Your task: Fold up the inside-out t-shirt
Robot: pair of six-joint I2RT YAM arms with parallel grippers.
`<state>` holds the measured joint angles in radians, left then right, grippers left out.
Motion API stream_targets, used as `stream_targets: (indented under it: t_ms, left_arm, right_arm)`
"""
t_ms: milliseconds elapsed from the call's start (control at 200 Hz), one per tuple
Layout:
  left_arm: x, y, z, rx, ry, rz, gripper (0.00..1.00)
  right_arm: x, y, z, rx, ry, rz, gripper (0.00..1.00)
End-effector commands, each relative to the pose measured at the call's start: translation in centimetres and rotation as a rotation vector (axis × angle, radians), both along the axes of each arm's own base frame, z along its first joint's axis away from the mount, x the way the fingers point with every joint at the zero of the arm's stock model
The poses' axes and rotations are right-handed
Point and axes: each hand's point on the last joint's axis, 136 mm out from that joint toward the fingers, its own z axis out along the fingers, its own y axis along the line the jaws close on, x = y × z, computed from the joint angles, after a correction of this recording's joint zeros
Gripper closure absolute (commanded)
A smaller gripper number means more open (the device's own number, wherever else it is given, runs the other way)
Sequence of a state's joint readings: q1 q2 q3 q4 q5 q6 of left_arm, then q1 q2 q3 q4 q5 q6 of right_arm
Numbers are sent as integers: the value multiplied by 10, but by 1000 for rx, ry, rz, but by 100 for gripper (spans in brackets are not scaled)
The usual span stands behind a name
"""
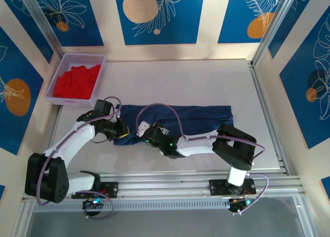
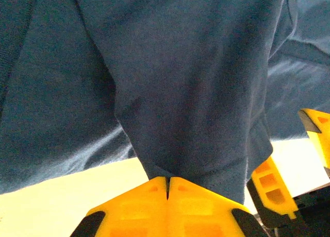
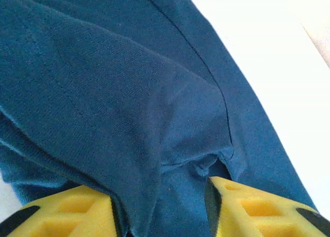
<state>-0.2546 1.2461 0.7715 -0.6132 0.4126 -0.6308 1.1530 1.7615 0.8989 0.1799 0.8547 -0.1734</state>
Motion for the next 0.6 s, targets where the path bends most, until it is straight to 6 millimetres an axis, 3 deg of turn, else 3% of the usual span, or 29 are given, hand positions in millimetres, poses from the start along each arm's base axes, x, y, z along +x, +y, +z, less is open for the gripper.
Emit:
stream_targets:
  t_ms: [0, 265, 460, 595]
  left_arm:
    - [0, -6, -2, -20, 3, -1, 100]
    - [13, -3, 9, 4, -45, 7, 100]
    - [30, -1, 26, 30, -113, 22, 100]
    - [34, -5, 33, 9, -128, 16, 100]
  right_arm:
    - [-6, -7, 2, -17, 11, 1, 60]
    - [11, -11, 18, -59, -18, -16, 82]
    - [38, -9, 40, -65, -68, -23, 84]
    - [42, -4, 45, -119, -80, 38, 84]
